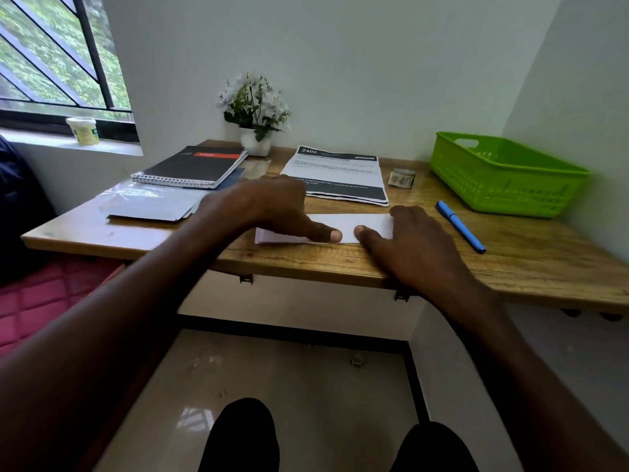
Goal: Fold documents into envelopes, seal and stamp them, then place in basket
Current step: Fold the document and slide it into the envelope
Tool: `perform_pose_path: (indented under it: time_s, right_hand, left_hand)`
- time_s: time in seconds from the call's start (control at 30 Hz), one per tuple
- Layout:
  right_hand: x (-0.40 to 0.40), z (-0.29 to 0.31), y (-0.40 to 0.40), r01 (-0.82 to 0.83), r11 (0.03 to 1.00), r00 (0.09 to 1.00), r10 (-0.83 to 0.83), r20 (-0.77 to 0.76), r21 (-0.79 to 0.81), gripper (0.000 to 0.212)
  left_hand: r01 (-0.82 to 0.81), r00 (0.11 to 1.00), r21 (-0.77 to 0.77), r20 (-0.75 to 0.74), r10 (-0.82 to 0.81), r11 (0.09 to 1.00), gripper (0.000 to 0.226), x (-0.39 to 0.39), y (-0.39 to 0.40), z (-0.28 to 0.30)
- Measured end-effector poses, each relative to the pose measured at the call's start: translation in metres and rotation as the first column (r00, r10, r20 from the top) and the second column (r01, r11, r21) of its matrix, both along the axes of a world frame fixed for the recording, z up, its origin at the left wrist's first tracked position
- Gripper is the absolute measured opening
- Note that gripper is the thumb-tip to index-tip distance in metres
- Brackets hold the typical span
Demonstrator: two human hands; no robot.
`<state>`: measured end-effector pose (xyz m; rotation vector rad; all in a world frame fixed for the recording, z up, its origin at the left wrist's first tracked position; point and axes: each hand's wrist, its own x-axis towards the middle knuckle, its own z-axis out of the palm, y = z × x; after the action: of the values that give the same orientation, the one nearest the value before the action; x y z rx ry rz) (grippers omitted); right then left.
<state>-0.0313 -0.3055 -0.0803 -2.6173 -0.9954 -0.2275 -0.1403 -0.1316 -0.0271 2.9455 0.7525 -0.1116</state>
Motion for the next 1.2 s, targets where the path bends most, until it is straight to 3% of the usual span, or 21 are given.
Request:
perform_pose_path:
  time_s: [0.13, 0.3, 0.4, 0.57, 0.67, 0.77, 0.87, 0.93, 1.0, 1.1, 1.13, 1.2]
  right_hand:
    - [0.004, 0.006, 0.001, 0.018, 1.0, 0.999, -0.017, 0.037, -0.016, 0.071]
    - [0.001, 0.005, 0.003, 0.029, 0.999, 0.998, -0.03, 0.047, 0.028, 0.062]
    - [0.001, 0.005, 0.002, 0.029, 0.994, 0.999, -0.03, 0.011, 0.107, 0.061]
    - [0.013, 0.016, 0.001, 0.03, 0.984, 0.995, -0.013, -0.094, 0.175, 0.069]
    - [0.028, 0.031, 0.004, 0.059, 0.989, 0.977, -0.029, -0.212, 0.135, 0.075]
    - [0.04, 0.038, 0.005, 0.072, 0.971, 0.935, 0.014, -0.354, 0.229, 0.047]
    - [0.038, 0.039, -0.001, 0.07, 0.865, 0.888, 0.173, -0.426, 0.498, 0.018]
    - [0.033, 0.04, -0.007, 0.05, 0.754, 0.868, 0.291, -0.401, 0.655, 0.017]
    - [0.029, 0.046, -0.009, -0.004, 0.661, 0.871, 0.371, -0.322, 0.75, 0.02]
    - [0.032, 0.057, -0.001, -0.011, 0.587, 0.927, 0.309, -0.211, 0.81, 0.018]
    - [0.035, 0.062, 0.005, 0.014, 0.566, 0.936, 0.282, -0.21, 0.825, 0.021]
    - [0.045, 0.073, 0.019, 0.112, 0.524, 0.886, 0.331, -0.323, 0.845, 0.05]
  left_hand:
    - [-0.008, 0.999, -0.019, 0.034, 0.009, 1.0, 0.061, 0.003, -0.007, -0.001]
    - [-0.009, 0.992, 0.017, 0.122, 0.007, 1.0, 0.089, 0.004, -0.01, -0.018]
    - [-0.012, 0.992, 0.024, 0.127, 0.009, 1.0, 0.072, 0.005, -0.012, -0.016]
    - [0.017, 0.99, -0.062, 0.142, -0.008, 0.998, 0.066, 0.007, -0.01, -0.014]
    - [-0.022, 0.99, -0.07, 0.139, 0.032, 0.997, 0.084, 0.005, -0.01, -0.015]
    - [-0.017, 0.989, -0.123, 0.147, 0.035, 0.992, 0.088, 0.005, -0.009, -0.011]
    - [0.016, 0.983, -0.185, 0.183, 0.018, 0.983, 0.084, 0.005, -0.01, -0.012]
    - [0.031, 0.97, -0.231, 0.243, 0.027, 0.973, 0.076, 0.007, -0.008, -0.015]
    - [0.057, 0.932, -0.275, 0.359, 0.047, 0.96, 0.052, 0.011, 0.001, -0.019]
    - [0.136, 0.818, -0.44, 0.555, 0.15, 0.887, 0.041, 0.017, 0.013, -0.017]
    - [0.172, 0.76, -0.507, 0.614, 0.214, 0.844, 0.035, 0.019, 0.015, -0.011]
    - [0.258, 0.65, -0.632, 0.673, 0.352, 0.731, 0.031, 0.022, 0.016, 0.002]
